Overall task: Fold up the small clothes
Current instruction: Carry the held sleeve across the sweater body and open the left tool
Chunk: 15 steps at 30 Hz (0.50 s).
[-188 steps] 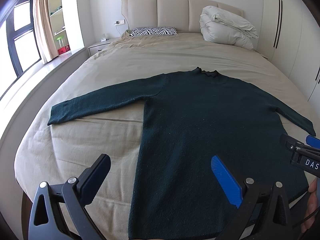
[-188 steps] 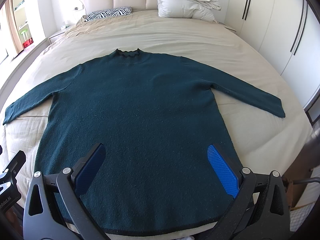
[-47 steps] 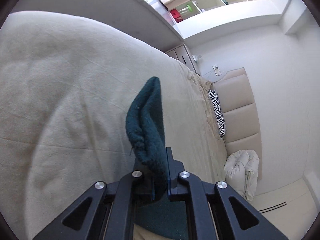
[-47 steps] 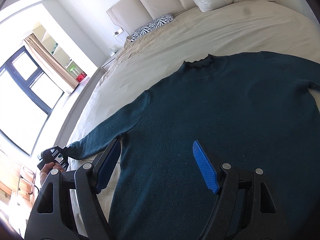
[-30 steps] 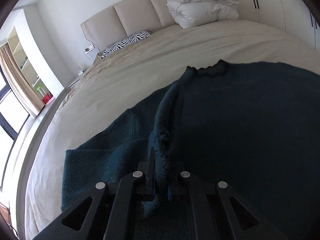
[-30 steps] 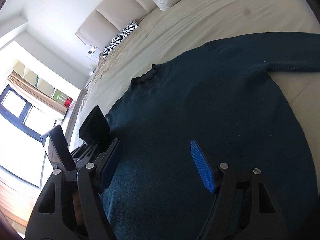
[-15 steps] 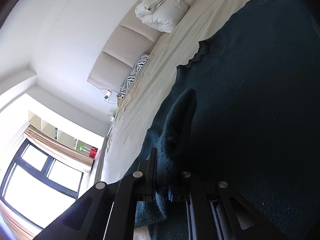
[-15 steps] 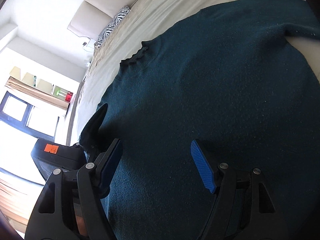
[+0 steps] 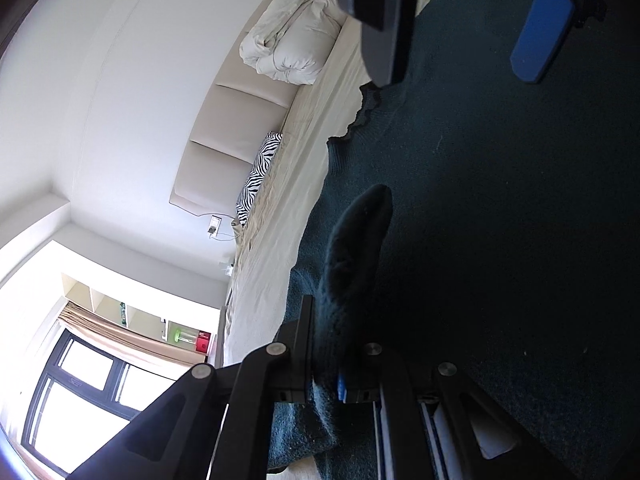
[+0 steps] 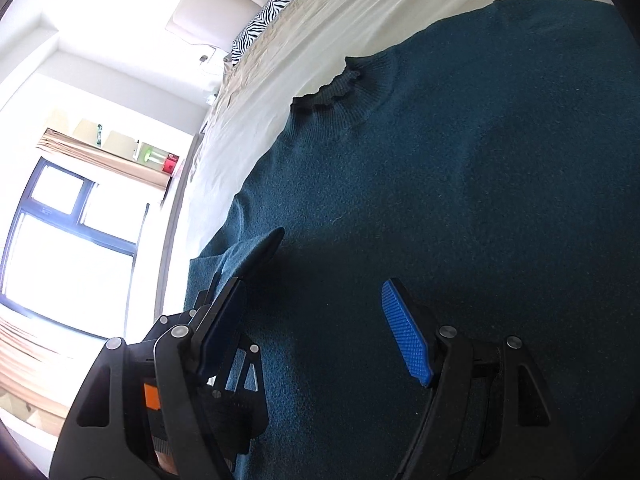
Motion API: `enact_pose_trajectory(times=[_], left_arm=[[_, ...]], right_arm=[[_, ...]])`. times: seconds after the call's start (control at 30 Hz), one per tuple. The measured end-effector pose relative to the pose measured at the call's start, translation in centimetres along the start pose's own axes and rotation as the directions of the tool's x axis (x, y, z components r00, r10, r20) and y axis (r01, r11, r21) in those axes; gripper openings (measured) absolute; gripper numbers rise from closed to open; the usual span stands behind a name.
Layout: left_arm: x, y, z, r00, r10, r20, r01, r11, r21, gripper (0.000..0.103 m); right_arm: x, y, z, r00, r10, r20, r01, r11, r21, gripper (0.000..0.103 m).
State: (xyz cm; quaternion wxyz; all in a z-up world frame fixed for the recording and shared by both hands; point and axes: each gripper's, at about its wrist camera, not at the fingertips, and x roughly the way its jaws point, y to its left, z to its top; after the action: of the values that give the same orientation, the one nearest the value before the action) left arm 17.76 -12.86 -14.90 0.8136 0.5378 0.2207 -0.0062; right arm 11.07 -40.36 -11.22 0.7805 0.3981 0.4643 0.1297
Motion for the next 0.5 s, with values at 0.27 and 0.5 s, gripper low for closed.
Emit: enact_pose_trajectory(times=[0.27,0.5], left_arm=[[0.2,0.0,-1.1,1.000,-0.024,0.010,0.025,0.999,-0.040,0.011],[-0.1,0.7,-1.4,0.999,-0.041,0.019,0.042,0.997,-0.070,0.014]], right_arm=[[6.8,1.5,1.6,0.971,0.103,-0.217,-0.096,0.995,0.042,0.070],[10.4,3.1,2.3,0.931,0.162,-0.326,-0.150,0.987,0.062,0.032]])
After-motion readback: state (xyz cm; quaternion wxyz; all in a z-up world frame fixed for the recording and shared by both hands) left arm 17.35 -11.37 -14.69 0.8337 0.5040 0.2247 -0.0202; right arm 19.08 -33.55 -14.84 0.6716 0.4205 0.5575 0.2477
